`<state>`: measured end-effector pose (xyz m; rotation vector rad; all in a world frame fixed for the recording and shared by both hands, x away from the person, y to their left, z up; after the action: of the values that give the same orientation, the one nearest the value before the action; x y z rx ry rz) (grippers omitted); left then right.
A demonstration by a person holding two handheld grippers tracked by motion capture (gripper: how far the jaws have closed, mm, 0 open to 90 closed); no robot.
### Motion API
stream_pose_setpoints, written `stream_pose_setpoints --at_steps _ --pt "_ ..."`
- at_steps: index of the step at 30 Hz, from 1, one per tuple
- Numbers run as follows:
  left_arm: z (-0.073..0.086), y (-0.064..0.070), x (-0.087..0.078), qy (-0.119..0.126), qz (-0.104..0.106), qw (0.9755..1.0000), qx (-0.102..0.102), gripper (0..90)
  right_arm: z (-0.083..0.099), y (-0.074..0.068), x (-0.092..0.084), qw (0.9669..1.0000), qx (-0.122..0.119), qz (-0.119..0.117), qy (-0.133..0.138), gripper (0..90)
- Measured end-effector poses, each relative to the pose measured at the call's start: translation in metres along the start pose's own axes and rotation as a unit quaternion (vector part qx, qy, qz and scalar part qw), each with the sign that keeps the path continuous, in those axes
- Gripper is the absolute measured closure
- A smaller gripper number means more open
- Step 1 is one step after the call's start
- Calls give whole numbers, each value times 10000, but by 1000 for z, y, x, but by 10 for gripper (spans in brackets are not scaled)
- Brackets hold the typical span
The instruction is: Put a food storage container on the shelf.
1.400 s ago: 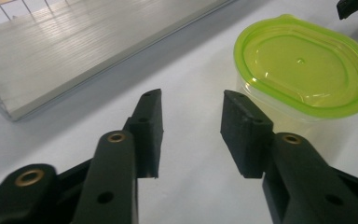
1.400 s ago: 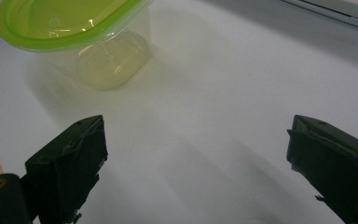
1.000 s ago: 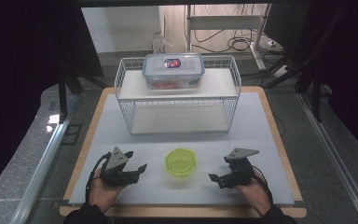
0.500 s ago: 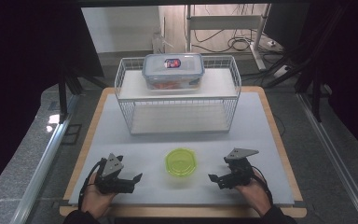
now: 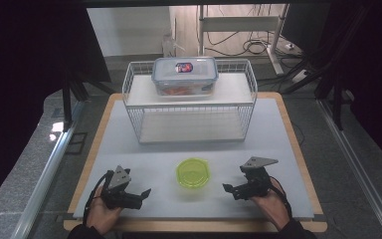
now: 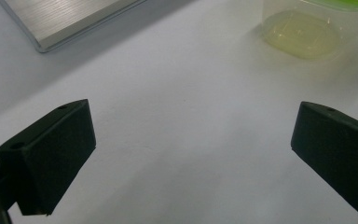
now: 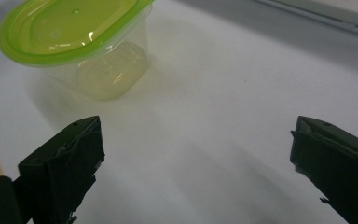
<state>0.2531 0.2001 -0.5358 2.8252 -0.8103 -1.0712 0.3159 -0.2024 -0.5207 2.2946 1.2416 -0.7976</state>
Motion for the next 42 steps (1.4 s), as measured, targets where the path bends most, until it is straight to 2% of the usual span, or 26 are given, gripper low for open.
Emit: stream_pose_setpoints --at_steps 3,7,13,14,15,16,17,18,20,21,24,28,29,30,31,32,35,37,38,39,40,41,42 --pt "0 1 1 -37 -14 10000 45 0 -1 1 -1 10000 -26 1 73 31" --pt "0 3 1 -60 -31 9999 101 3 -4 2 1 9998 22 -149 122 35" --pt "-1 4 0 -18 20 9999 99 8 -15 2 3 9995 127 -227 167 16" --pt "-1 5 0 -37 13 9999 111 8 -18 4 4 9991 300 -266 166 14" --pt "-1 5 0 -37 13 9999 111 8 -18 4 4 9991 300 -266 166 14" --pt "-1 5 1 -46 16 9999 113 9 -22 6 5 9978 515 -384 130 14" --pt "-1 5 1 -46 16 9999 113 9 -22 6 5 9978 515 -384 130 14" --pt "-1 5 1 -64 19 9999 125 9 -25 8 8 9968 633 -475 71 38" --pt "-1 5 1 -72 16 9999 130 10 -27 9 9 9962 678 -538 94 58" --pt "-1 5 1 -94 27 9999 129 10 -30 11 11 9948 764 -661 149 94" --pt "-1 6 2 -103 22 9998 142 12 -35 12 14 9945 764 -689 211 168" --pt "0 7 3 -128 19 9997 187 13 -43 11 24 9924 850 -855 233 269" --pt "0 7 3 -128 19 9997 187 13 -43 11 24 9924 850 -855 233 269" --pt "0 7 3 -141 18 9997 214 13 -48 8 30 9909 908 -975 208 320" --pt "0 7 3 -141 18 9997 214 13 -48 8 30 9909 908 -975 208 320" --pt "0 8 3 -143 17 9997 221 15 -52 5 36 9894 956 -1074 181 385" --pt "0 8 3 -160 10 9996 248 16 -56 4 43 9875 1015 -1199 115 465" --pt "0 8 3 -159 16 9996 249 16 -56 4 45 9862 1064 -1263 98 486" --pt "0 8 3 -155 17 9995 257 17 -57 5 49 9832 1177 -1392 98 538" --pt "0 8 3 -155 17 9995 257 17 -57 5 49 9832 1177 -1392 98 538" --pt "0 8 3 -160 21 9995 259 18 -56 7 51 9764 1429 -1614 123 596" --pt "0 8 3 -160 21 9995 259 18 -56 7 51 9764 1429 -1614 123 596" --pt "0 9 3 -162 21 9995 257 18 -56 7 52 9745 1500 -1666 131 606"
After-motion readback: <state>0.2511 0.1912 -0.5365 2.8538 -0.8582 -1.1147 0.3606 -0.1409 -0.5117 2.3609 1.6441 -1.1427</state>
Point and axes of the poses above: each handheld gripper's, and its own axes: x roughly forward along the jaws, z roughly out of its underside, y roughly to its right, the point moved 2 cm from there along x, roughly forward along the jaws, and after that the axes turned 15 degrees about -x, right-handed, at the moved point
